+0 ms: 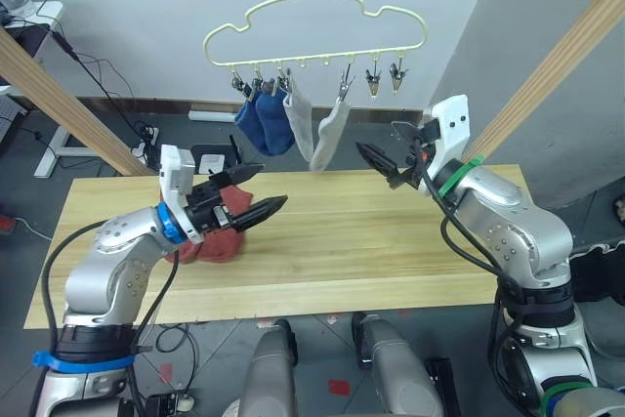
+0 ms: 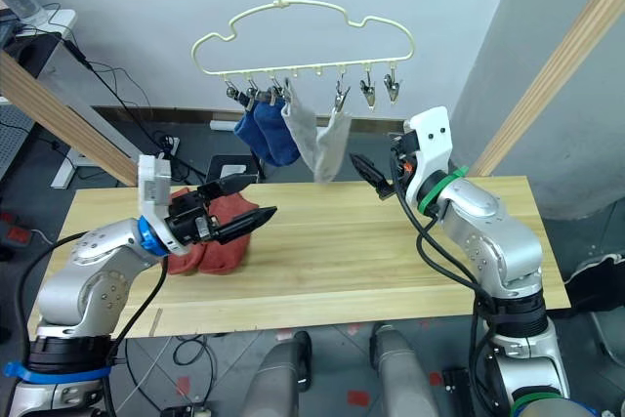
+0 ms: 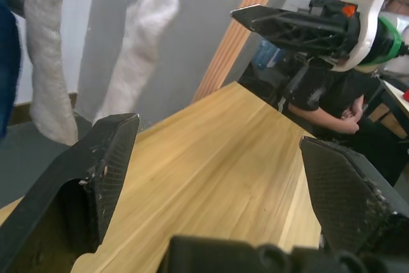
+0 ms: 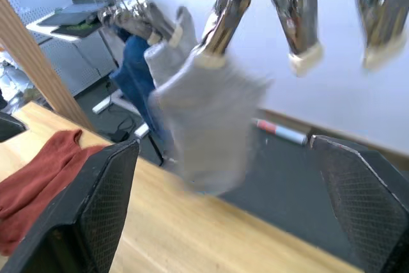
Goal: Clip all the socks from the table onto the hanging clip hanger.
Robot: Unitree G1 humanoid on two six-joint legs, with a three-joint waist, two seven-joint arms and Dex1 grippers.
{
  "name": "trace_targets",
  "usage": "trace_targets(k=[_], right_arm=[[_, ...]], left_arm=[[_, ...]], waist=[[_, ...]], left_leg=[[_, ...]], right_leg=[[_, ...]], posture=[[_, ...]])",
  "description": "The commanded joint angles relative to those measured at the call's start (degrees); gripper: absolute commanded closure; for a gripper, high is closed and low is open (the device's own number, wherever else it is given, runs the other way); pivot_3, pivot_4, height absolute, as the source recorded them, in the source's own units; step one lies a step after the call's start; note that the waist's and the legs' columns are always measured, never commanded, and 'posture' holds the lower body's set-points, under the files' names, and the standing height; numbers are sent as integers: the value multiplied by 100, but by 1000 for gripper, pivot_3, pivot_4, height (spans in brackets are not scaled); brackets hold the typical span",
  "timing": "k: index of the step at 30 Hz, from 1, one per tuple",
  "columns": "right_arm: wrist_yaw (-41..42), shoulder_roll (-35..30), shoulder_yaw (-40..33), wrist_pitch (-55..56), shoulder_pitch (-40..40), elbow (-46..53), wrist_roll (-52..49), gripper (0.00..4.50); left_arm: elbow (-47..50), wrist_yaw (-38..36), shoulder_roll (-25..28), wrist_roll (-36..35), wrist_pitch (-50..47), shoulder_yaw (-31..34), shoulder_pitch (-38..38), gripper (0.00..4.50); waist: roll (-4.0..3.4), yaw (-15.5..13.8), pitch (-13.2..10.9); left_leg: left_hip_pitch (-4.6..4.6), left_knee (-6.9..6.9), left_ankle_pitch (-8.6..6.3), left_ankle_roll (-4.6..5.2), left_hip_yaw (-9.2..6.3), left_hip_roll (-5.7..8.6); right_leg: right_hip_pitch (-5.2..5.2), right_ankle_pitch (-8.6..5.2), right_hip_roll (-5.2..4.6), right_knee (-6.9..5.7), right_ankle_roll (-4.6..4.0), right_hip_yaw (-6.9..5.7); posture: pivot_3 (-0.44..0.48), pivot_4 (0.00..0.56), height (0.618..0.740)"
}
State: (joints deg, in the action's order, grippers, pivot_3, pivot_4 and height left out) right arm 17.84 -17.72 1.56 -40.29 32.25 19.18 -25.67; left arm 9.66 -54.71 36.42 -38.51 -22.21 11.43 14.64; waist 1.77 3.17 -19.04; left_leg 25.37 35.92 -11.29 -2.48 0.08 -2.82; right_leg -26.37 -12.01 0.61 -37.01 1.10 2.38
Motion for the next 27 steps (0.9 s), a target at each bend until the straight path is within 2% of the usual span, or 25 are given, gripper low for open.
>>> trace_targets(k=[1,8,12,27], right_arm=[[-179,205,38,553,1,264,293,0],[-346,540,80,1075,188,-87,757,0],[-380,628,152,1153,209,-155,933,868],[-540,884,192,1406,462,-652,1454,868]], left_arm=[[694,240,5,-451,-198,354,-27,20],[1074,536,-43,-511,-264,426,-152,20],[1201,620,-55,-527,-276,416,-248,0],[1311,777,-67,-576,-304,396,-224,0]], waist=[[1,-16,-13],[-3,-75,-18],[-4,-88,-20],[-4,-146,-20]], left_leg=[[0,0,0,0,0,0],[0,-1,-1,-2,3,2],[0,-2,-1,-2,3,1],[2,-4,-1,-2,4,1]], right_leg=[[0,0,0,0,0,0],[-1,0,-2,2,0,2],[-3,0,-1,1,-1,2],[-5,-1,-2,3,-1,2]], posture=[[3,373,740],[22,374,740],[28,374,740],[33,366,740]])
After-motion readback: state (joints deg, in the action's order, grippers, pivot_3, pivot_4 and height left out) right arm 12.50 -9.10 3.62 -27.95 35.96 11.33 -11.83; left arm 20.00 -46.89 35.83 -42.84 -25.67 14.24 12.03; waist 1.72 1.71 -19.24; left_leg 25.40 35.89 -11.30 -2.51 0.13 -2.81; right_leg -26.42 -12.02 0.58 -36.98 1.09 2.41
